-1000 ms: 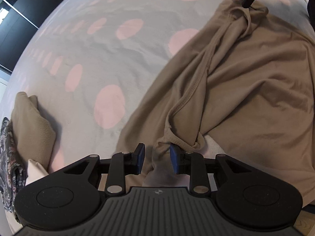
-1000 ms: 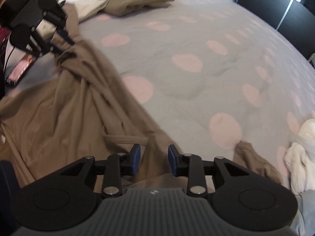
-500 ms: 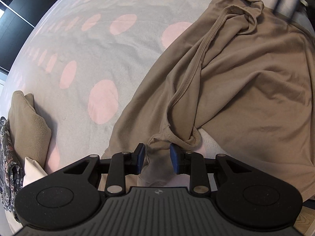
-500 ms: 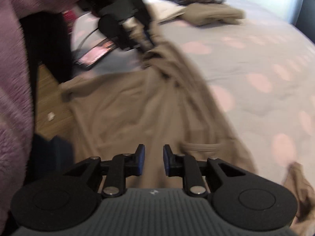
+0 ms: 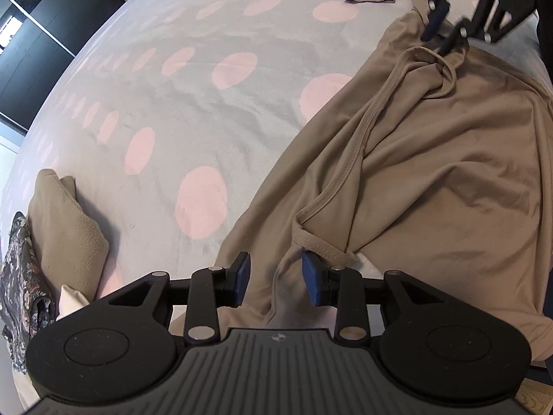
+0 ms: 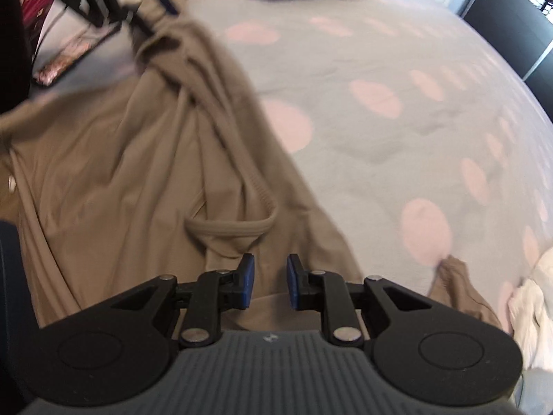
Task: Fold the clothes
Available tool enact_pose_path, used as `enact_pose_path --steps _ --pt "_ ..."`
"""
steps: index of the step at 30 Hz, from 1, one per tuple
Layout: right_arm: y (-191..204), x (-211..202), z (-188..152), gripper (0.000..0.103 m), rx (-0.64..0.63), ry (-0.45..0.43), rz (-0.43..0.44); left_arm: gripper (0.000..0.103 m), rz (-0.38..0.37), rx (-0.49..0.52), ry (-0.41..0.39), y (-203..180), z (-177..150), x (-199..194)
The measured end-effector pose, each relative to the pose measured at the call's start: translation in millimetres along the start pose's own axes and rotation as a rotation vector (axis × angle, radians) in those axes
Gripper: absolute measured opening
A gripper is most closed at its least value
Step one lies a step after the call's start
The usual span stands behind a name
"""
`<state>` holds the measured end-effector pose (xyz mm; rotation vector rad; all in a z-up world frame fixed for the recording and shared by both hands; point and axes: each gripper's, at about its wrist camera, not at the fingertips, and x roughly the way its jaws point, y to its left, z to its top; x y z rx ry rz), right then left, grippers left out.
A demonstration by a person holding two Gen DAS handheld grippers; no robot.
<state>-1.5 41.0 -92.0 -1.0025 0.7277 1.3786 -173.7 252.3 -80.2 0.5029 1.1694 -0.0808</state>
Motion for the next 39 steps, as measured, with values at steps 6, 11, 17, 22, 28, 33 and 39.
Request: enact_pose_path --steps 6,11,17,22,28,33,39 --pt "10 10 -3 0.002 -0.061 0.048 0.033 0.036 0.013 -0.012 0.020 11 -8 -3" --pt "12 -2 -8 0.002 -0.068 0.028 0.050 0.036 0.017 0.013 0.032 3 -19 0" --pt "15 -16 -13 0.002 -0.077 0.004 0.072 0.034 -0.003 0.027 0.037 0 -18 11" --pt "18 -28 -18 0.002 -0.085 -0.016 0.089 0.031 -0.068 -0.046 0.014 14 -16 9" --pt "22 -29 -19 0.002 -0.100 -0.016 0.078 0.029 -0.088 -0.170 0.003 35 -17 8" --pt "18 -30 -19 0.002 -0.079 -0.019 0.057 0.025 -0.125 -0.153 0.058 30 -20 25" --pt "12 -39 -20 0.002 -0.059 -0.049 -0.006 0.010 -0.114 -0.127 0.086 21 -26 30"
